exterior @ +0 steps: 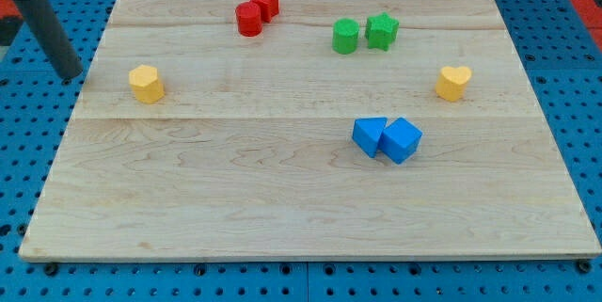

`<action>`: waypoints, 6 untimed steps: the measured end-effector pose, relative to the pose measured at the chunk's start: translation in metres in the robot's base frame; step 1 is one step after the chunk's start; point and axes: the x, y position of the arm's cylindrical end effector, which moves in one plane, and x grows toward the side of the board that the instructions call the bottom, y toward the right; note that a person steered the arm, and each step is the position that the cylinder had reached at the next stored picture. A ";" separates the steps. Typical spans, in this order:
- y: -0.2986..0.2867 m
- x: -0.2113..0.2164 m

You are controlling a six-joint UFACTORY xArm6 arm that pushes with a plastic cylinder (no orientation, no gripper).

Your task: Move yellow hexagon to the center of the board

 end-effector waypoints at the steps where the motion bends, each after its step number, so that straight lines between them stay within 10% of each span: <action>1: 0.013 0.009; 4: 0.224 0.015; 6: 0.226 0.020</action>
